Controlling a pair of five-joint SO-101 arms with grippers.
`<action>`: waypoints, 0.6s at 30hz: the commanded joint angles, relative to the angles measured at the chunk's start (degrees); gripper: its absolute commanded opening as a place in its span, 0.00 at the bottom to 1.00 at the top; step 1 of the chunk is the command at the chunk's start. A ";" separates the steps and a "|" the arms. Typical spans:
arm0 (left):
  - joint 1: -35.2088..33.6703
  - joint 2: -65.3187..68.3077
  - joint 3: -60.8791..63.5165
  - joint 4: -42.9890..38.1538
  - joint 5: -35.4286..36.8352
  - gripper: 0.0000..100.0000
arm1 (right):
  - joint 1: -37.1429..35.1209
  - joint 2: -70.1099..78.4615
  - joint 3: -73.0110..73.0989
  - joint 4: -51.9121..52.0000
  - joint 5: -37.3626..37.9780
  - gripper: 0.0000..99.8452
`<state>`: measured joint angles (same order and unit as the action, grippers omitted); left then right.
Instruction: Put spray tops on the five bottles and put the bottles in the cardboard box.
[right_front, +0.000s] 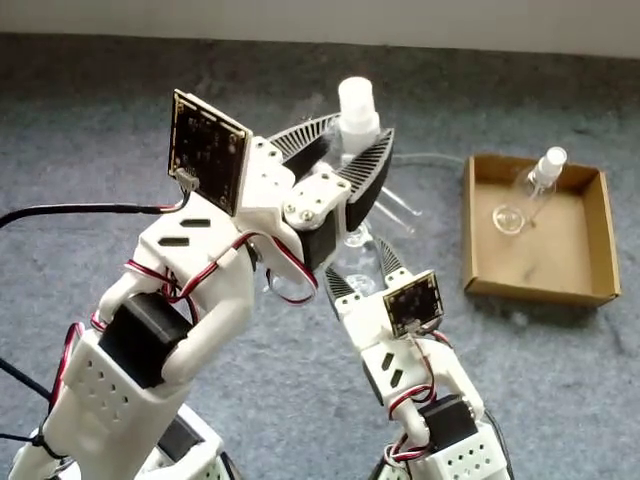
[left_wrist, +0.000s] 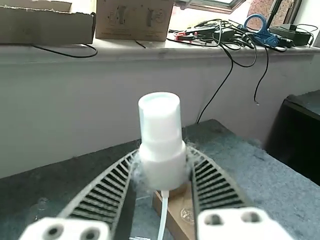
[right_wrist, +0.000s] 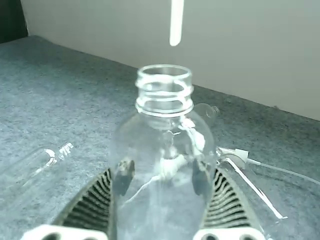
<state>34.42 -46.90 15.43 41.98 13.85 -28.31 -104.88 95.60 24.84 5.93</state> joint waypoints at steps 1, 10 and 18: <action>1.19 -0.40 -0.75 0.35 0.88 0.01 | 1.19 -0.57 6.99 0.04 -0.44 0.06; 1.27 -0.40 0.04 0.79 0.88 0.01 | 1.19 -0.57 6.99 0.04 -0.35 0.06; 1.45 -4.79 5.49 1.23 0.88 0.01 | 1.19 -0.57 6.90 0.04 -0.35 0.06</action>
<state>34.51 -47.52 18.42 43.38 13.85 -28.31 -104.88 95.60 24.84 5.93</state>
